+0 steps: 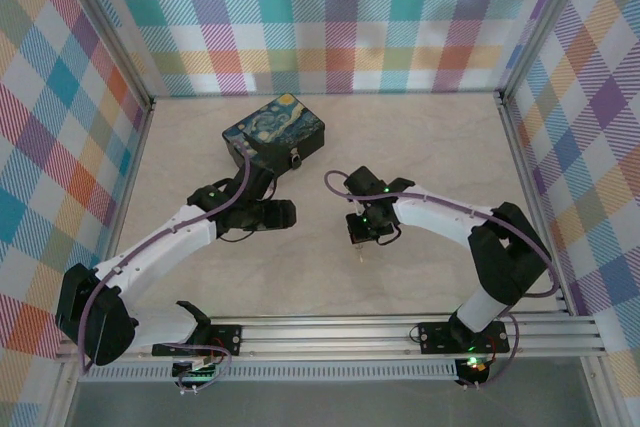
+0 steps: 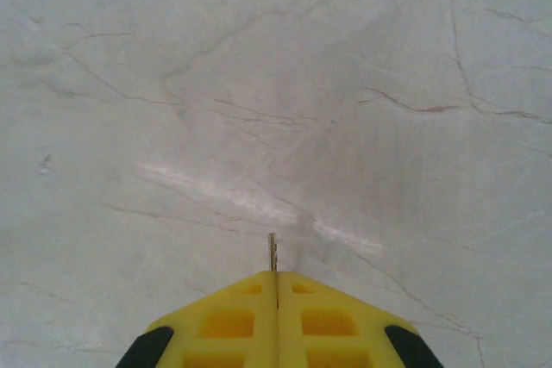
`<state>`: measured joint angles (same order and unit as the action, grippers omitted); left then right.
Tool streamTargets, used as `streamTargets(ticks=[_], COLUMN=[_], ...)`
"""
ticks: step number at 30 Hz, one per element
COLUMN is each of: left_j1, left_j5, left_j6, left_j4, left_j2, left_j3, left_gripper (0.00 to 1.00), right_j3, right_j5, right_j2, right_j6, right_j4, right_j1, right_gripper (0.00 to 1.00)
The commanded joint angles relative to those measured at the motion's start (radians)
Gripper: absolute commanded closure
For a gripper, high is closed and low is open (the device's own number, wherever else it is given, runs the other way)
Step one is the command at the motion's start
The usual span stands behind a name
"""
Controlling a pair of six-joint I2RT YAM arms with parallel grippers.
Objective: Unlock the padlock with the key
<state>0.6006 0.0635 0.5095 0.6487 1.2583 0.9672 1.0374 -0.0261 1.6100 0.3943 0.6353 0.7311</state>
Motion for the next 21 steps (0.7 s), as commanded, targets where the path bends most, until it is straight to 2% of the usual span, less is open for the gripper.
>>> streamTargets(ticks=[1,6,12,21], left_j1=[-0.006,-0.014,-0.08,-0.096], left_j5=[0.194,0.325,0.476,0.567], left_j6=[0.08,0.12,0.216,0.387], left_j4=[-0.153,-0.275,-0.476,-0.7], left_j2=[0.058,0.131,0.151,0.19], left_j3=[-0.037,-0.04,-0.119,-0.188], left_gripper=[0.33,0.37,0.41,0.46], right_j3=[0.001,-0.002,0.019,0.004], right_j5=[-0.093,-0.25,-0.362,-0.5], right_j2=[-0.054,-0.056,-0.027,-0.027], right_j6=[-0.038,-0.066,-0.048,0.021], right_j4=[-0.034,-0.102,-0.153,-0.259], right_j1=[-0.019,-0.06,-0.087,-0.095], right_gripper=[1.0,1.0,1.0,1.0])
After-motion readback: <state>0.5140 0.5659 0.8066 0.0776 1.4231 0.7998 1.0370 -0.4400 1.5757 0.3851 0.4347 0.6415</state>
